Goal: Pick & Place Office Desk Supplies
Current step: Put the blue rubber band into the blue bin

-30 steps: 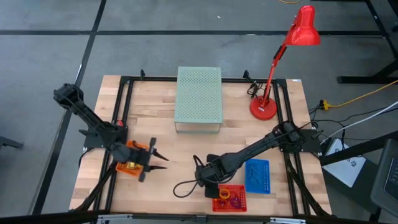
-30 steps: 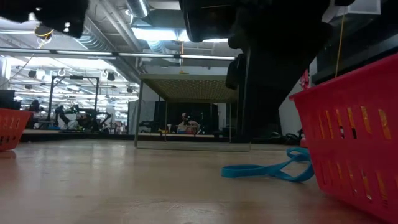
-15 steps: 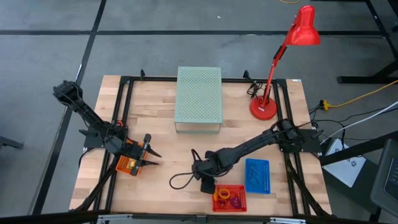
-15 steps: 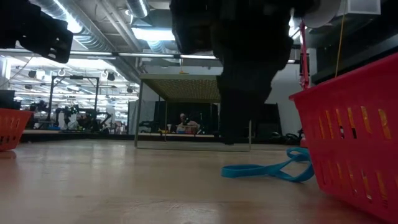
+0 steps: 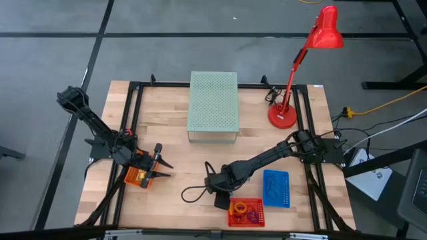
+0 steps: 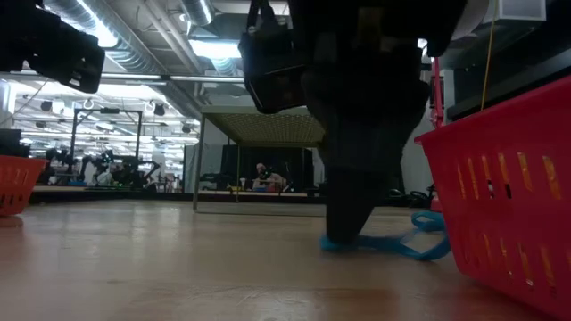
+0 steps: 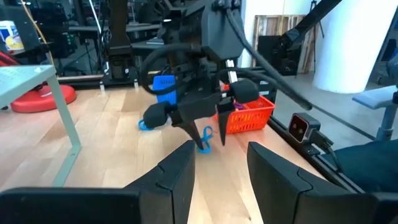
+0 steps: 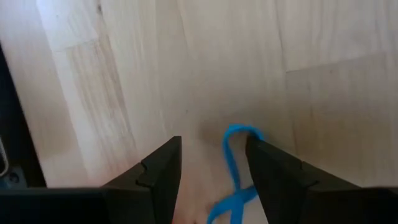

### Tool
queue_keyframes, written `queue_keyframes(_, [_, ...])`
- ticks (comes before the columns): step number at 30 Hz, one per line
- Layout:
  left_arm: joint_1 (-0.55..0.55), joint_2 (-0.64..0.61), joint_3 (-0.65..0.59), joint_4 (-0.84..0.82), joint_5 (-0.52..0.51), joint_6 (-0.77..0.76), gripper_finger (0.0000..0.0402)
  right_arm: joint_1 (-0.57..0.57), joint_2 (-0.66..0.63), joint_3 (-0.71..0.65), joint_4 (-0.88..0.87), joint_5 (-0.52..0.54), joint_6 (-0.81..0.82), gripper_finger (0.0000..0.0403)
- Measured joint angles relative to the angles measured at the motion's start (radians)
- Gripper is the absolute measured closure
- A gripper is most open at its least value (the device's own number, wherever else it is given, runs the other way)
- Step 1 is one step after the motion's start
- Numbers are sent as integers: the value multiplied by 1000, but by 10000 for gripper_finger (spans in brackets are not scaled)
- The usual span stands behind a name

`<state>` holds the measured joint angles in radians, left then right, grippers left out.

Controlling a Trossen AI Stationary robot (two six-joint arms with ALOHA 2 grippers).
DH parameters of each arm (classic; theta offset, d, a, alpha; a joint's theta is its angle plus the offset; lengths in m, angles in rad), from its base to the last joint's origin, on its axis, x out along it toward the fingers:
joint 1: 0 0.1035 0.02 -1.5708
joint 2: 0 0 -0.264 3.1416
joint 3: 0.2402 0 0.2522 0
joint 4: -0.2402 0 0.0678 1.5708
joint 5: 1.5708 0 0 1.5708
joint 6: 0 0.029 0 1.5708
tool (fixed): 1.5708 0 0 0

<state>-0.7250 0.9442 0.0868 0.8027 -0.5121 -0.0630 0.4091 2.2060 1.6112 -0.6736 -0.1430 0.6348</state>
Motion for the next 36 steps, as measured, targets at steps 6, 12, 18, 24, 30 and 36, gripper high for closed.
queue_keyframes(6, [0,10,0,-11,-4,-12,258,1,4,1,-9,63,-2,249])
queue_keyframes(12, [0,10,0,-14,-18,-13,258,-3,5,-1,-23,81,-3,338])
queue_keyframes(18, [0,10,0,-14,-19,-19,258,-11,0,-3,-25,85,-19,390])
queue_keyframes(24, [0,10,0,-14,-19,-24,258,-24,-68,4,-23,170,-43,399])
queue_keyframes(30, [0,10,0,-13,-19,-32,258,-17,-249,28,-62,334,-93,401])
queue_keyframes(36, [0,10,0,-13,-17,-39,258,36,-424,30,-455,576,128,402])
